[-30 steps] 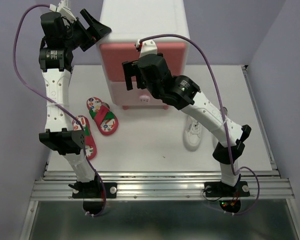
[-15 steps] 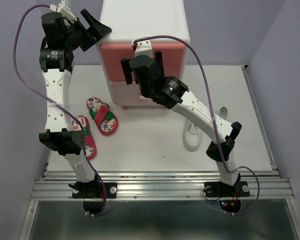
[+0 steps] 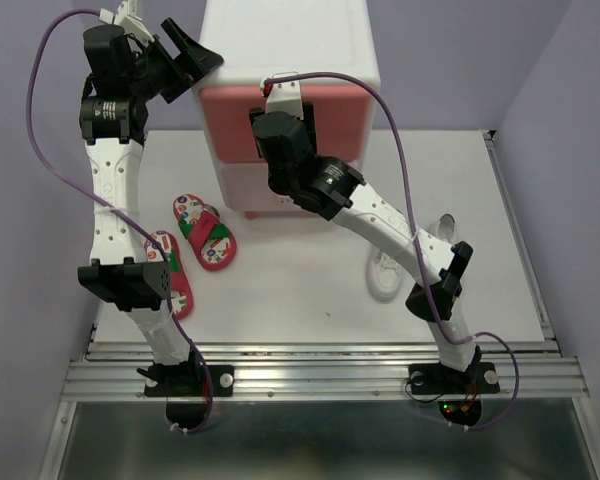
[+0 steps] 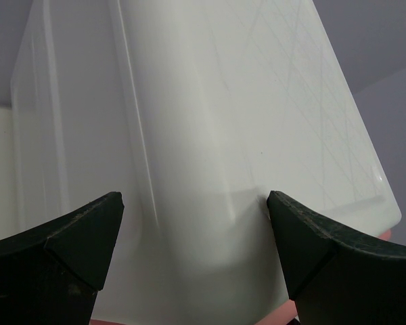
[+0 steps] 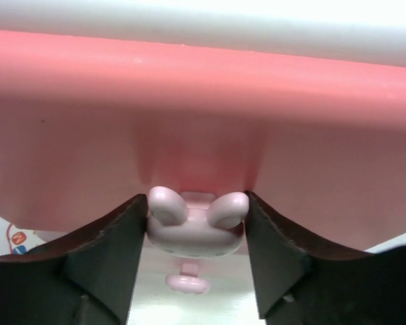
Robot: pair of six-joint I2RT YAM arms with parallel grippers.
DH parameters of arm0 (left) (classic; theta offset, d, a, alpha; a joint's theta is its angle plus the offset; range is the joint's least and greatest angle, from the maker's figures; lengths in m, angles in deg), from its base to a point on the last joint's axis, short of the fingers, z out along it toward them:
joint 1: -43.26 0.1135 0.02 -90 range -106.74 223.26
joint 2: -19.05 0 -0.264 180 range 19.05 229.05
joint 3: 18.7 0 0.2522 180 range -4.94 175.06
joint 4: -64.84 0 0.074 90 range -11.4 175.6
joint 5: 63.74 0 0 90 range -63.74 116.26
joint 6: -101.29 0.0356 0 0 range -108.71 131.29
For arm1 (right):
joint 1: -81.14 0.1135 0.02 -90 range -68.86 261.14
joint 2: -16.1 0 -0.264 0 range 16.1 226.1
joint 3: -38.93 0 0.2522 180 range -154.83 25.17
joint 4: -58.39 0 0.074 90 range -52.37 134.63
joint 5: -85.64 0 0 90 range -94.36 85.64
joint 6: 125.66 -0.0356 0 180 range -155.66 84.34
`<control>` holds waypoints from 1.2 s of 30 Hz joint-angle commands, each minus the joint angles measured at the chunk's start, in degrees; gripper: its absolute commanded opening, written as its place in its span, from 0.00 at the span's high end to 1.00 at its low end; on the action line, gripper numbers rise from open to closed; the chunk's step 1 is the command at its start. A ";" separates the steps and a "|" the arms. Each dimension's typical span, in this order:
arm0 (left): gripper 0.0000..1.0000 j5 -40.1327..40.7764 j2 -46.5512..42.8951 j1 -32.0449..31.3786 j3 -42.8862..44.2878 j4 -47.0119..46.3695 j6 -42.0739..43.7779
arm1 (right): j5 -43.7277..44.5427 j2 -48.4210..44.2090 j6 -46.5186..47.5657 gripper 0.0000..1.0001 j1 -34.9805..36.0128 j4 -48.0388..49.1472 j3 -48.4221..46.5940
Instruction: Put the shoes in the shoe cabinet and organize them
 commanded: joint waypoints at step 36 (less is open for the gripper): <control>0.03 16.43 -5.37 -0.93 -16.57 6.56 0.15 | -33.60 -34.46 -23.14 0.99 3.77 -13.01 35.22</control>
